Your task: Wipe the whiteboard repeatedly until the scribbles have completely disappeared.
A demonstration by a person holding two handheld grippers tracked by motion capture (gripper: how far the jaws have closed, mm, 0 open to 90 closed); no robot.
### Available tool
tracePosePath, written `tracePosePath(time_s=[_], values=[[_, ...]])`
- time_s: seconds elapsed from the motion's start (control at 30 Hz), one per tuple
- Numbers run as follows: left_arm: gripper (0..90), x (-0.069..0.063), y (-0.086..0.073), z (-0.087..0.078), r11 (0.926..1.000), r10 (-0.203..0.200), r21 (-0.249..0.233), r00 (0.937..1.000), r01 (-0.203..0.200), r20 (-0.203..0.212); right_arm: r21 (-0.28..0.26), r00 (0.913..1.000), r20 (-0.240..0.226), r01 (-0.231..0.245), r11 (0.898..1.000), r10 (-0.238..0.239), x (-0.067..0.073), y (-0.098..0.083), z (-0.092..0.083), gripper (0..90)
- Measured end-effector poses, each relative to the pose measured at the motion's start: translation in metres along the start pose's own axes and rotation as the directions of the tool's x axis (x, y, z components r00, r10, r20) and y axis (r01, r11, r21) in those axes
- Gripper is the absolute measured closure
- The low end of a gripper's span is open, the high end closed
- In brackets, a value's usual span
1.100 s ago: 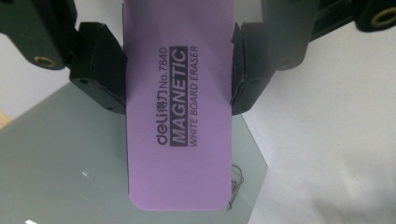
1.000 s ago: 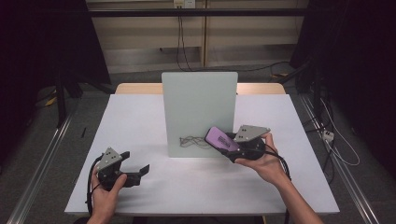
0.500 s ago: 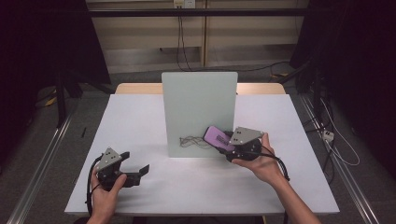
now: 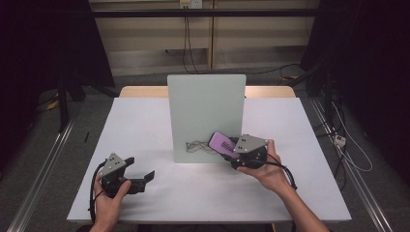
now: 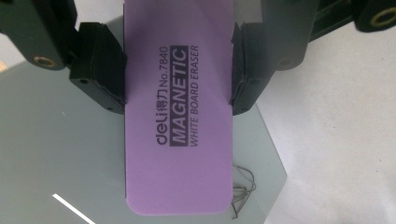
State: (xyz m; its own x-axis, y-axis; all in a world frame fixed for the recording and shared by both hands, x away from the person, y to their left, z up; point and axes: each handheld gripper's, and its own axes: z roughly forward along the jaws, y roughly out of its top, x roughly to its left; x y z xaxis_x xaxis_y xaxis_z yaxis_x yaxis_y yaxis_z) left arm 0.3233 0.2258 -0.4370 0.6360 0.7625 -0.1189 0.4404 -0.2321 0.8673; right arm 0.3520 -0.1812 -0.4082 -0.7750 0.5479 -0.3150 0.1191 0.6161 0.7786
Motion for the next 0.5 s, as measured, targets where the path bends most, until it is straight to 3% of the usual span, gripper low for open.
tracePosePath(time_s=[0.5], values=[[6.1,-0.001,0.0,0.0,1.0,0.0,0.001,1.0,0.0,0.004,0.025,0.9991,-0.035,0.024,0.999,-0.023,0.018,0.003,0.02,41.5]])
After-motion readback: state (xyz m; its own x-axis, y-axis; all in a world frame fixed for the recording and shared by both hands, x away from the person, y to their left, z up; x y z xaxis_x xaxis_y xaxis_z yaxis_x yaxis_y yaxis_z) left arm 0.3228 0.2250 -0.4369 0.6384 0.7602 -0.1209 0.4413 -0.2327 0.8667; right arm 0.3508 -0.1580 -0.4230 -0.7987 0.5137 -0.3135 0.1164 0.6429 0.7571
